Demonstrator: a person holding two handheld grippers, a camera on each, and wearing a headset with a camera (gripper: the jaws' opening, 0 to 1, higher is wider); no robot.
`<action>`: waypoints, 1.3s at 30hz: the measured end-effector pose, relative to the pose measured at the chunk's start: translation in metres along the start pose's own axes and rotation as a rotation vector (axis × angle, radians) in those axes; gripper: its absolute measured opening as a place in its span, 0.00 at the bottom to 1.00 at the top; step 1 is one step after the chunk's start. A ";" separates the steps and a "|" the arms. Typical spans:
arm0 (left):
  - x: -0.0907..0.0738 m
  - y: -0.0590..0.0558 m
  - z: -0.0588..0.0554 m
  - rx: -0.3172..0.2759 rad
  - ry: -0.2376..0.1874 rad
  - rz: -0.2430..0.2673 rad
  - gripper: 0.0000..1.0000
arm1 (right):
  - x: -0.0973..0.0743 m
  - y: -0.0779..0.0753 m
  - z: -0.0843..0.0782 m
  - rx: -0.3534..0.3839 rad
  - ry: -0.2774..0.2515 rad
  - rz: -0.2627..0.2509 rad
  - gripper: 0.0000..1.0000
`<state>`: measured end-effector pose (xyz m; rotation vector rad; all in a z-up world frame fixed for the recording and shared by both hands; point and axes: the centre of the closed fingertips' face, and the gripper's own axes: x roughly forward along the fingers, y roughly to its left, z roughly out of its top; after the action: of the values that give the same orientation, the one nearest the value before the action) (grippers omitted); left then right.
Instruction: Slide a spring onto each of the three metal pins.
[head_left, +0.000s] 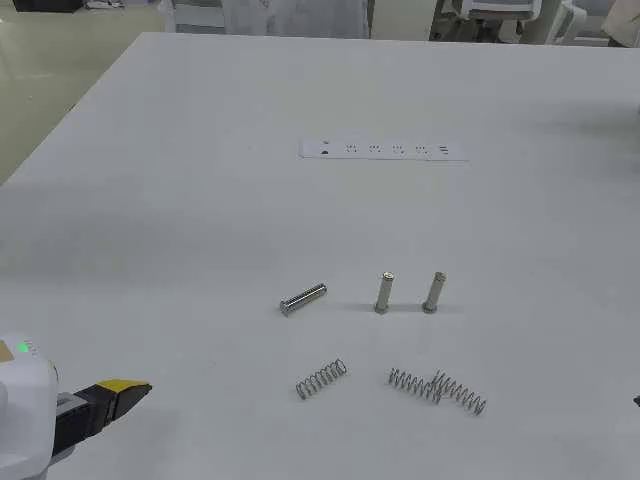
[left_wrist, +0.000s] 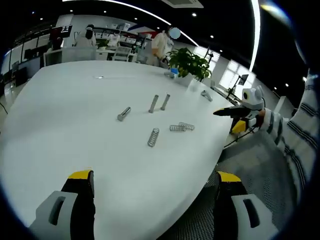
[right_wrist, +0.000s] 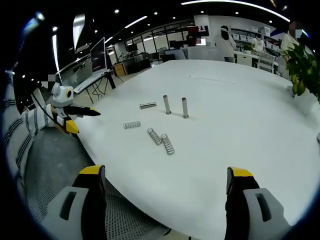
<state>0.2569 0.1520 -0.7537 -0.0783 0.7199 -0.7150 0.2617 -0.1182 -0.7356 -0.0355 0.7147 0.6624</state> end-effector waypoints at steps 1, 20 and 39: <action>0.000 0.000 -0.001 0.000 0.004 0.002 0.98 | -0.001 -0.001 0.001 -0.003 -0.002 -0.006 0.99; -0.005 0.005 -0.006 0.003 0.024 0.016 0.98 | 0.002 -0.004 -0.002 -0.023 0.035 -0.015 0.99; -0.006 0.007 -0.003 -0.012 0.012 0.022 0.98 | 0.003 -0.009 -0.001 -0.024 0.046 -0.034 1.00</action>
<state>0.2558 0.1620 -0.7548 -0.0765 0.7352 -0.6905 0.2681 -0.1242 -0.7400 -0.0848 0.7492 0.6390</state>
